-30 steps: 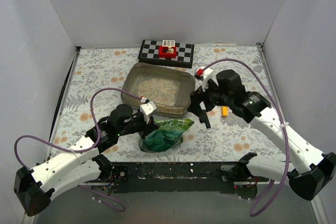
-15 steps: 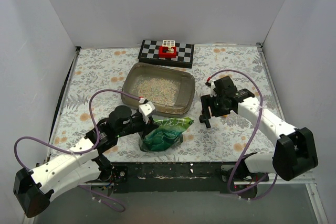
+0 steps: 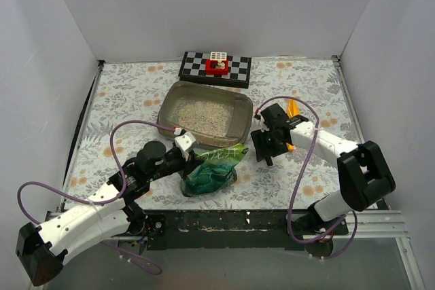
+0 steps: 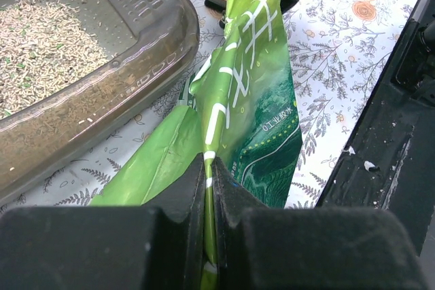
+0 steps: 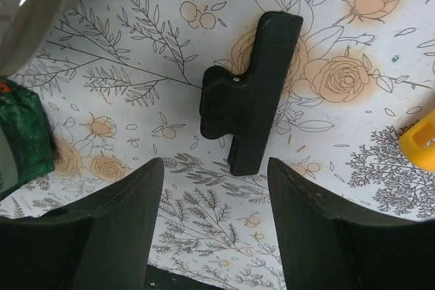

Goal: Fill the litter box with clean litter

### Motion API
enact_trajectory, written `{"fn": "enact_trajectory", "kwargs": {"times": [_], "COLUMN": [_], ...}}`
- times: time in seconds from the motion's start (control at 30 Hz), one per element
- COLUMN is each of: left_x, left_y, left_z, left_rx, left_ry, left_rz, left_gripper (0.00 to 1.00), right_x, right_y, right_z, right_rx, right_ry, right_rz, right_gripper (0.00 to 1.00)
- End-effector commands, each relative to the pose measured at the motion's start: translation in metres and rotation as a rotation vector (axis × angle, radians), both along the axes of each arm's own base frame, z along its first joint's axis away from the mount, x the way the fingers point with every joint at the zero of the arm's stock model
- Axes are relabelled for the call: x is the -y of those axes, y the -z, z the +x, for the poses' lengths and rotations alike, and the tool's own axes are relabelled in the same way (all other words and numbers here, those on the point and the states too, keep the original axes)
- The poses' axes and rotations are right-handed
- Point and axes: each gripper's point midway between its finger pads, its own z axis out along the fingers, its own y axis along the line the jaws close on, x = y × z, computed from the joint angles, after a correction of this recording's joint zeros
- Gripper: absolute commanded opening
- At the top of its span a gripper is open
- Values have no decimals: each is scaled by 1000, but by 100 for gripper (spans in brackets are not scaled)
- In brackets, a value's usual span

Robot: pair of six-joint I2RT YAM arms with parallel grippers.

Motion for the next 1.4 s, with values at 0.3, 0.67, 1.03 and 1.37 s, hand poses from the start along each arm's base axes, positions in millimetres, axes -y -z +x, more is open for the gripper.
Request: {"fn": "enact_trajectory", "kwargs": {"times": [0.3, 0.67, 1.03, 1.37], "left_x": [-4, -3, -3, -3], "left_y": [-20, -20, -20, -25], "left_z": [13, 13, 12, 12], "left_rx": [71, 73, 73, 92], "left_ry": [-66, -64, -61, -55], "left_rz": [-54, -54, -55, -64], "left_gripper": [0, 0, 0, 28], "right_x": [-14, -11, -8, 4], "right_y": [2, 14, 10, -28], "right_z": [36, 35, 38, 33], "right_rx": [153, 144, 171, 249], "right_ry": [32, 40, 38, 61], "right_rz": [-157, -197, -221, -203], "right_gripper": [56, 45, 1, 1]}}
